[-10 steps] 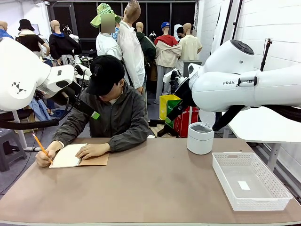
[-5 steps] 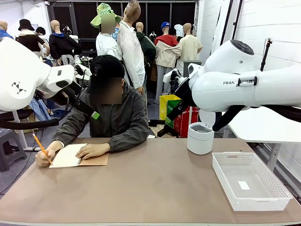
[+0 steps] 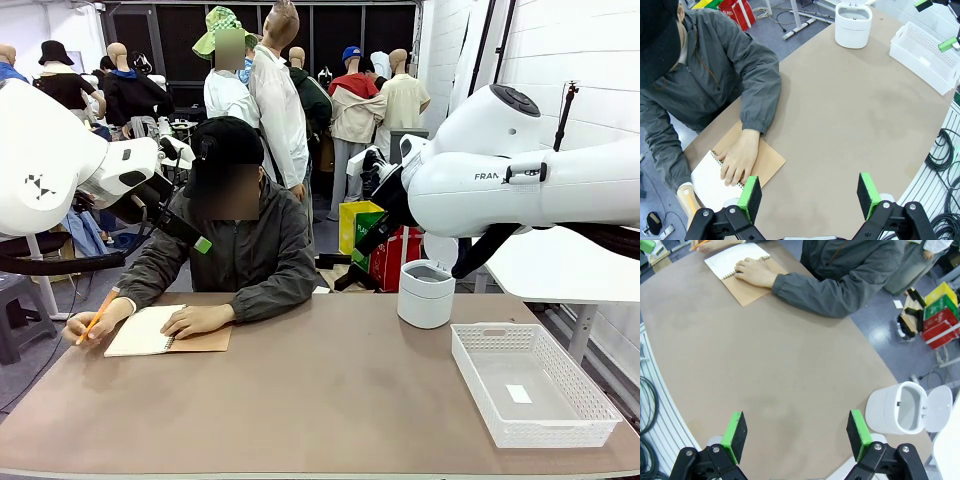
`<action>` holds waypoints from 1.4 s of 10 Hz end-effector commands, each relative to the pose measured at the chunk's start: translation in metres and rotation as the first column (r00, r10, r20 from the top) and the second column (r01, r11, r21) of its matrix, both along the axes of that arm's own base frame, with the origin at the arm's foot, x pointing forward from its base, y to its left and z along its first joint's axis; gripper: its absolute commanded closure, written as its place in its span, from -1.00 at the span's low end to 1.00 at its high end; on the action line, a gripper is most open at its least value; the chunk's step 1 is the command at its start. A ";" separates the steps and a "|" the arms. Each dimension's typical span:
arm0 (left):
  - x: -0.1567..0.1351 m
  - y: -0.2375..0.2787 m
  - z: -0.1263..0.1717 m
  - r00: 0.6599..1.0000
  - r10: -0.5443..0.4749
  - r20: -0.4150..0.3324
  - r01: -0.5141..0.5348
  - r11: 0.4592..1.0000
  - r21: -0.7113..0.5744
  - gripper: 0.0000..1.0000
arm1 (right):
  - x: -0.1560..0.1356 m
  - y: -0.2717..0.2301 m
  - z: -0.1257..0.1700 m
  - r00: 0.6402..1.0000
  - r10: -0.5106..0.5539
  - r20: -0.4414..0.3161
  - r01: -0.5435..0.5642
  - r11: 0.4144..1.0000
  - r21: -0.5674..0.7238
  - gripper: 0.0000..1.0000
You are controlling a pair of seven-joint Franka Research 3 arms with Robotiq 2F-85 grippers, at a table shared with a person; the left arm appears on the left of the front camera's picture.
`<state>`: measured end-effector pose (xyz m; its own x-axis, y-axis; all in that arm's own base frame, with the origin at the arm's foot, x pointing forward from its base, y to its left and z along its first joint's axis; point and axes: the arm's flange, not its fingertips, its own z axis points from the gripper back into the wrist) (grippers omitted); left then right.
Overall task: Sort the paper based on its condition.
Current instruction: If a person hands you a paper, place it in the Organizing basket , and if it's crumpled, put it in the Trash can.
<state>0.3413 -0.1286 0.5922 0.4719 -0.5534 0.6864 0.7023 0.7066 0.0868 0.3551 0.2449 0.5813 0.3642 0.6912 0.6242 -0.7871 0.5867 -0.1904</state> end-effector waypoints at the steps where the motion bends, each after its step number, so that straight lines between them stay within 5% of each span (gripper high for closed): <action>1: 0.001 0.001 0.001 1.000 -0.001 -0.005 0.001 1.000 -0.003 -1.00 | 0.000 0.000 0.001 1.000 -0.007 0.001 0.007 1.000 -0.010 -1.00; 14: 0.001 0.001 0.001 1.000 -0.001 -0.005 0.001 1.000 -0.003 -1.00 | 0.000 0.000 0.001 1.000 -0.007 0.001 0.007 1.000 -0.010 -1.00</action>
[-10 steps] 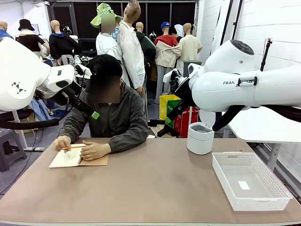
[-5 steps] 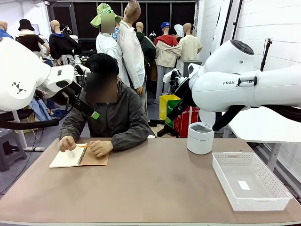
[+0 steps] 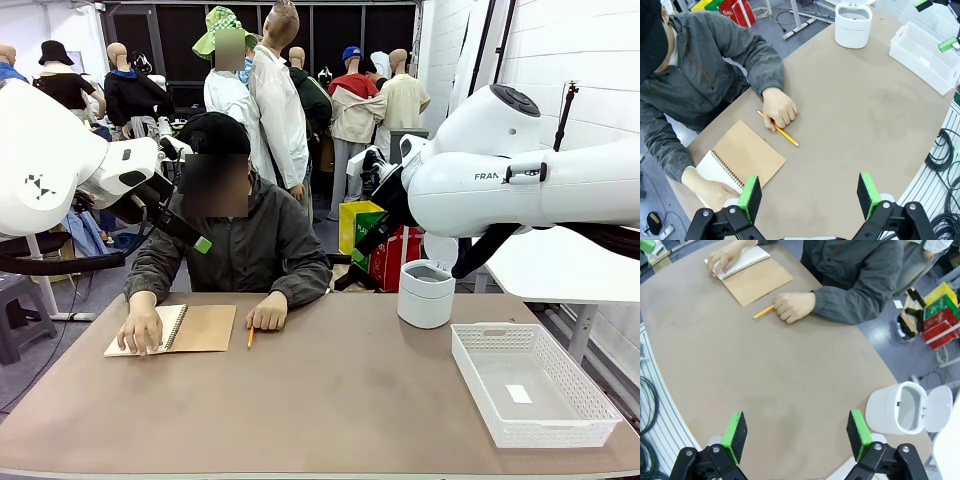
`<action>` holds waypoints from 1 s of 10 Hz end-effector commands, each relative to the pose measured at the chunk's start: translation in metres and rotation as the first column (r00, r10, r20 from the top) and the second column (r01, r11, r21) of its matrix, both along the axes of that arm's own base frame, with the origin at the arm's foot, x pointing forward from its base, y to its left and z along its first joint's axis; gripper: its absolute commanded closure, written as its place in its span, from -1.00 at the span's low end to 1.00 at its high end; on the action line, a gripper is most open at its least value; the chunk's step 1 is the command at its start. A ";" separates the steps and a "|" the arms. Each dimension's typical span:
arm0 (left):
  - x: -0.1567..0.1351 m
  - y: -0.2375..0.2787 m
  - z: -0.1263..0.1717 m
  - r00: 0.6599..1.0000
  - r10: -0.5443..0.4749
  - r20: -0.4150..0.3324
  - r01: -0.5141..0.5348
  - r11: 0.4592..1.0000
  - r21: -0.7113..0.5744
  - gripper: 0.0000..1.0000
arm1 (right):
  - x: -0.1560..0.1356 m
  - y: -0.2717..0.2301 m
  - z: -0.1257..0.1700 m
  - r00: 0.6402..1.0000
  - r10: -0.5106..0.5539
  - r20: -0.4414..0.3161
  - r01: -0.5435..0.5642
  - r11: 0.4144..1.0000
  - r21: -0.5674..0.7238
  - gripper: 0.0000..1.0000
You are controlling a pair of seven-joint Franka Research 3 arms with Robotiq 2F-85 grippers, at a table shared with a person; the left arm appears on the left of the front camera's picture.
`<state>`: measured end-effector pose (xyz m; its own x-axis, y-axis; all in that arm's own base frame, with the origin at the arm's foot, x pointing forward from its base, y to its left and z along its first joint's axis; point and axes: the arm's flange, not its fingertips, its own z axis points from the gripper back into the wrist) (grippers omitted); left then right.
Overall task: Sort the paper based on its condition.
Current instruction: If a person hands you a paper, place it in the Organizing basket , and if it's crumpled, put it in the Trash can.
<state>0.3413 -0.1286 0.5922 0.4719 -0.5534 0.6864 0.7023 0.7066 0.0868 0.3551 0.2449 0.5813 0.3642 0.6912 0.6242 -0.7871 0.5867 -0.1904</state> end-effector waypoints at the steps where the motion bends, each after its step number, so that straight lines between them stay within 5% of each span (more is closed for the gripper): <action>1: 0.001 0.001 0.001 1.000 -0.001 -0.005 0.001 1.000 -0.003 -1.00 | 0.000 0.000 0.001 1.000 -0.007 0.001 0.007 1.000 -0.010 -1.00; 10: 0.001 0.001 0.001 1.000 -0.001 -0.005 0.001 1.000 -0.003 -1.00 | 0.000 0.000 0.001 1.000 -0.007 0.001 0.007 1.000 -0.010 -1.00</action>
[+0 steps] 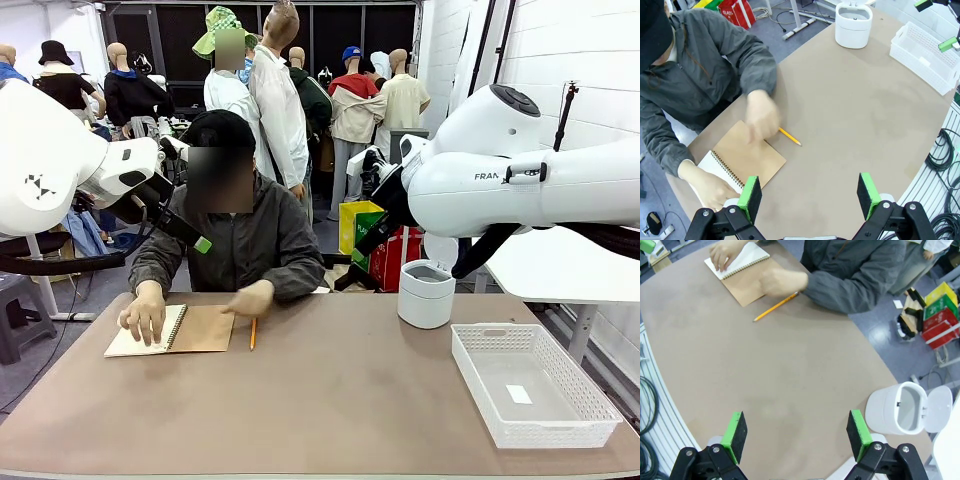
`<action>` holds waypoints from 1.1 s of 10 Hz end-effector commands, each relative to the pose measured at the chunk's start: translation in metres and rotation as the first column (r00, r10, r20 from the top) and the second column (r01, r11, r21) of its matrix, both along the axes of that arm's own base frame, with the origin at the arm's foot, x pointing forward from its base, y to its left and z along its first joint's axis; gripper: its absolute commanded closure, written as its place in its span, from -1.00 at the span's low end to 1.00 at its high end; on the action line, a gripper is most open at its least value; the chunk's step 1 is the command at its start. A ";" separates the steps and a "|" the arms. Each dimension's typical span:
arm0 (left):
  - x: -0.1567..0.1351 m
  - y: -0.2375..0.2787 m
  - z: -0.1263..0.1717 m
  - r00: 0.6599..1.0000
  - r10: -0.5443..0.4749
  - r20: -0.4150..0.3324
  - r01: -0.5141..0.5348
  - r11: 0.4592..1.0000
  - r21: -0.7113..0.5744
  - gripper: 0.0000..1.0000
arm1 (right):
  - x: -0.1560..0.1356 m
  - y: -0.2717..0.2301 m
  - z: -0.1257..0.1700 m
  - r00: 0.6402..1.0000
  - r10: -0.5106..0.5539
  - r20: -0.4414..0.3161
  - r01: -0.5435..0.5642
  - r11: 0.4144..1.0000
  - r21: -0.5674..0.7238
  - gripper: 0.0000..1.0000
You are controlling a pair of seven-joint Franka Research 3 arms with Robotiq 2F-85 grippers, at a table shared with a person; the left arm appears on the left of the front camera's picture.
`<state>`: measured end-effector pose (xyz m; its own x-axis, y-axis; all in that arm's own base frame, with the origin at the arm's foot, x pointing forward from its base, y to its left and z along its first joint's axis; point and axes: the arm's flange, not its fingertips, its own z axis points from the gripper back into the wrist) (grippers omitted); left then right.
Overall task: Sort the paper based on its condition.
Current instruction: If a person hands you a paper, place it in the Organizing basket , and if it's crumpled, put it in the Trash can.
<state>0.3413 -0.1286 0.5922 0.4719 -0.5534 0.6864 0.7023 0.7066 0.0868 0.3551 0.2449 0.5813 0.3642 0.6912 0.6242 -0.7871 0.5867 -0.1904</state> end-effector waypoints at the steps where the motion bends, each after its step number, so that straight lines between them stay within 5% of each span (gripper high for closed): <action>1: 0.001 0.001 0.001 1.000 -0.001 -0.005 0.001 1.000 -0.003 -1.00 | 0.000 0.000 0.001 1.000 -0.007 0.001 0.007 1.000 -0.010 -1.00; 11: 0.001 0.001 0.001 1.000 -0.001 -0.005 0.001 1.000 -0.003 -1.00 | 0.000 0.000 0.001 1.000 -0.007 0.001 0.007 1.000 -0.010 -1.00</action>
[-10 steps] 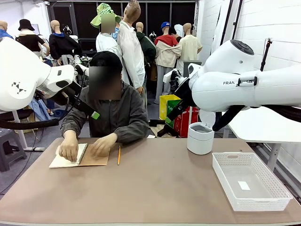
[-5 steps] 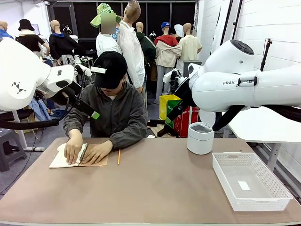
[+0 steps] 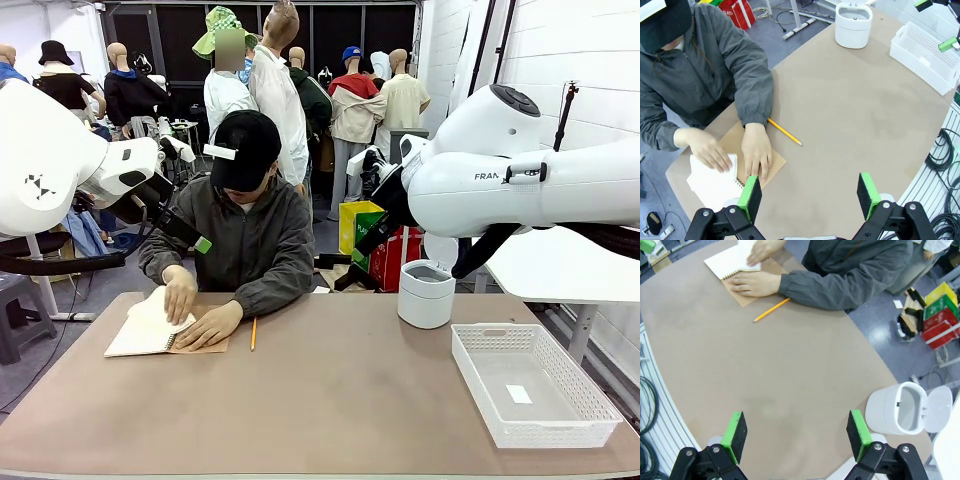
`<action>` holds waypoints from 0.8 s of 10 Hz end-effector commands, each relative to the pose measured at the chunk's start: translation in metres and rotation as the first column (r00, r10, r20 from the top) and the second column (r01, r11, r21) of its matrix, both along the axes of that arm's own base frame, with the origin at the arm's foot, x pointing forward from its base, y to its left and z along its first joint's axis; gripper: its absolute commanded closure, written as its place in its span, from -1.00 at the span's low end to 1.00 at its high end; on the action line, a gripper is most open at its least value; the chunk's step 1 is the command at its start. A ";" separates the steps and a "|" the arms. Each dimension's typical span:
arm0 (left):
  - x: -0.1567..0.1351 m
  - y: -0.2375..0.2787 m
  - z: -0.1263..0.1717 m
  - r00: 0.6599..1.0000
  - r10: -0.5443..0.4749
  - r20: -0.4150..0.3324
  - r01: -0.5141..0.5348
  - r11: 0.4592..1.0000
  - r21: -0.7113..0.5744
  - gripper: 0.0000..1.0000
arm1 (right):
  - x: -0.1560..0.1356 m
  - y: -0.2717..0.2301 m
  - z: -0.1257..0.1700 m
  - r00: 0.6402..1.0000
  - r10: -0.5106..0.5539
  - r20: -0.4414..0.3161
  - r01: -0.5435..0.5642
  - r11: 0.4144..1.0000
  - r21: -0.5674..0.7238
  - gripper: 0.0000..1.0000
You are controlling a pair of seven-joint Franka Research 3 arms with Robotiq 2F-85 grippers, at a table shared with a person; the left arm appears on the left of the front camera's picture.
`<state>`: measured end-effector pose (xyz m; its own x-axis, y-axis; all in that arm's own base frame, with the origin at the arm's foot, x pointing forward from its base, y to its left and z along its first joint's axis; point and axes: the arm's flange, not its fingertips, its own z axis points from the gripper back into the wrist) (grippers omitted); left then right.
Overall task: Sort the paper based on its condition.
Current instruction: If a person hands you a paper, place it in the Organizing basket , and if it's crumpled, put it in the Trash can.
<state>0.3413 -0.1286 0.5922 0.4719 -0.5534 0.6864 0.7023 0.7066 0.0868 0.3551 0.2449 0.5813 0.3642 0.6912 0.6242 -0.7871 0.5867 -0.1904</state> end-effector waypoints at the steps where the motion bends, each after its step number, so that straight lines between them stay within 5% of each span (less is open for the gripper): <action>1: 0.001 0.001 0.001 1.000 -0.001 -0.005 0.001 1.000 -0.003 -1.00 | 0.000 0.000 0.001 1.000 -0.007 0.001 0.007 1.000 -0.010 -1.00; 8: 0.001 0.001 0.001 1.000 -0.001 -0.005 0.001 1.000 -0.003 -1.00 | 0.000 0.000 0.001 1.000 -0.007 0.001 0.007 1.000 -0.010 -1.00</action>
<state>0.3413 -0.1286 0.5922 0.4719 -0.5534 0.6864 0.7023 0.7066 0.0868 0.3551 0.2449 0.5813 0.3642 0.6912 0.6242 -0.7871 0.5867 -0.1904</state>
